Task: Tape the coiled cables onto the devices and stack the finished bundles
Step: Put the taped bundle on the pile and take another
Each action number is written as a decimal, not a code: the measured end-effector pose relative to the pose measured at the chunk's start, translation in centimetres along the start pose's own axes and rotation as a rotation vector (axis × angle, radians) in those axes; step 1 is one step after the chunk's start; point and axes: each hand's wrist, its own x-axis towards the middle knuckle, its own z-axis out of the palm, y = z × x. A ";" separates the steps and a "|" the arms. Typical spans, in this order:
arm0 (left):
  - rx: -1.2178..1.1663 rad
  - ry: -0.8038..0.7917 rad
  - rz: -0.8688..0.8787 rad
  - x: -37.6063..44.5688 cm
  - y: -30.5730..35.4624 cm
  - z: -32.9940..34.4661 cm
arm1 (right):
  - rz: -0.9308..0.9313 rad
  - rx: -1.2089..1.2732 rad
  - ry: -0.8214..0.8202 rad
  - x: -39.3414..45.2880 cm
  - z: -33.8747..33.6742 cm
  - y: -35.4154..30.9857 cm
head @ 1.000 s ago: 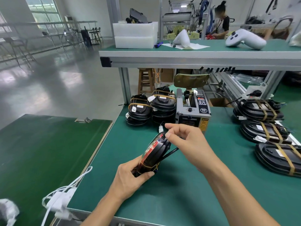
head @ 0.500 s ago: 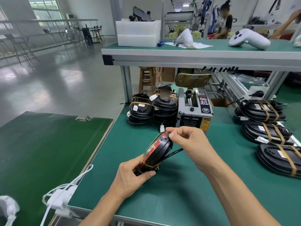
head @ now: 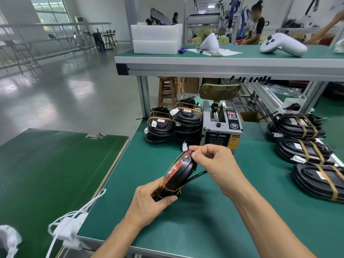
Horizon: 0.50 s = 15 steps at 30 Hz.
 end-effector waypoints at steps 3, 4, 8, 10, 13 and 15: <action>-0.003 -0.002 0.005 0.0 0.1 0.0 | -0.002 -0.013 -0.002 0.0 -0.1 0.1; -0.003 -0.002 0.008 0.0 0.1 0.0 | -0.002 -0.019 -0.001 0.1 -0.1 0.2; -0.011 -0.007 0.003 0.0 0.2 0.0 | -0.011 -0.044 0.012 0.1 0.0 0.3; -0.016 -0.004 0.010 0.0 0.3 0.0 | -0.023 -0.063 0.017 0.1 0.0 0.4; -0.024 0.000 0.012 0.0 0.3 0.0 | -0.037 -0.084 0.028 0.2 0.1 0.4; -0.028 -0.005 0.005 0.0 0.2 0.0 | -0.037 -0.093 0.032 0.2 0.1 0.3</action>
